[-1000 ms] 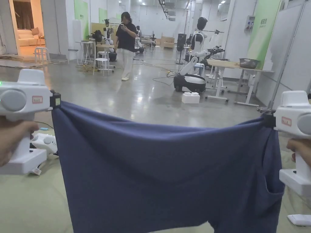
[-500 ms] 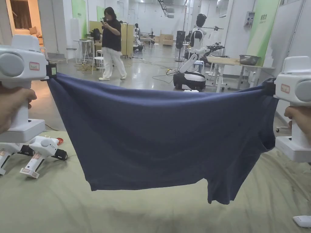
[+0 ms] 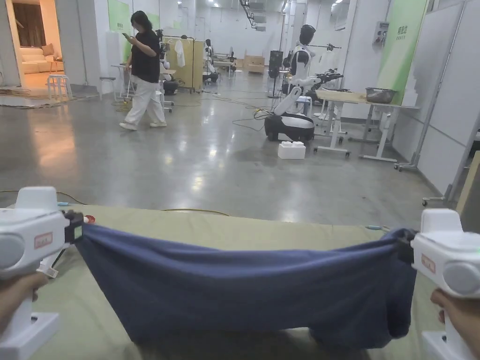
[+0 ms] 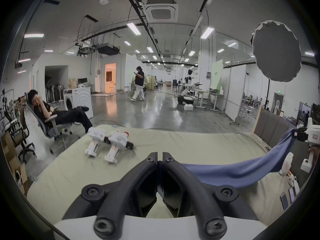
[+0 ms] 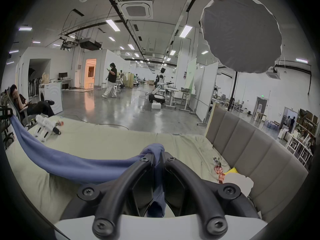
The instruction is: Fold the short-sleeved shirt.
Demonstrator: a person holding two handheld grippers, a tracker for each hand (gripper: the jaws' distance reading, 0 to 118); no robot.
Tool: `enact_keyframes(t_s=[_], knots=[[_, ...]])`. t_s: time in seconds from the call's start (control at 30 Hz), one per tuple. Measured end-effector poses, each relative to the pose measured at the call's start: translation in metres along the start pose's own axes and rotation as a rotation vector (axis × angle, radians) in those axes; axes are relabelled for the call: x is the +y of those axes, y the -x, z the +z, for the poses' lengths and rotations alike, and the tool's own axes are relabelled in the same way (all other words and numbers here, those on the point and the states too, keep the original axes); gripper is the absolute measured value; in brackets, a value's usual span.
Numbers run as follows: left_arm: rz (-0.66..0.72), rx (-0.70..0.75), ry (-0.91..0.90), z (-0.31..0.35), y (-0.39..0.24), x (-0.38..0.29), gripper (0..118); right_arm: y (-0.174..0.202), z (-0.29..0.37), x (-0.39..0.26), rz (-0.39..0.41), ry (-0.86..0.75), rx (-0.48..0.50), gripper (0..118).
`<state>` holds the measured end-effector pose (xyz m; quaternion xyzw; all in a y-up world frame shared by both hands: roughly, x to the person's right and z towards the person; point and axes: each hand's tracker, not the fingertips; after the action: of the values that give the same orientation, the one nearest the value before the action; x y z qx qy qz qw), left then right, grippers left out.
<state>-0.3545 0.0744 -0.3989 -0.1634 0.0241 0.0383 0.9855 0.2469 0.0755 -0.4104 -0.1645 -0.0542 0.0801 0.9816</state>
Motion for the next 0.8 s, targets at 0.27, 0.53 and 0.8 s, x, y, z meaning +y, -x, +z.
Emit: enact_keyframes(t_s=[0.27, 0.53, 0.8], knots=[[0.046, -0.003, -0.014, 0.088, 0.009, -0.075, 1, -0.002, 0.077, -0.086, 0.023, 0.05, 0.007, 6], [0.064, -0.02, 0.067, 0.155, 0.013, -0.136, 1, 0.004, 0.144, -0.144, 0.016, 0.116, 0.005, 6], [0.03, -0.018, 0.322, 0.141, 0.002, -0.22, 1, 0.021, 0.155, -0.213, 0.006, 0.265, 0.01, 6]])
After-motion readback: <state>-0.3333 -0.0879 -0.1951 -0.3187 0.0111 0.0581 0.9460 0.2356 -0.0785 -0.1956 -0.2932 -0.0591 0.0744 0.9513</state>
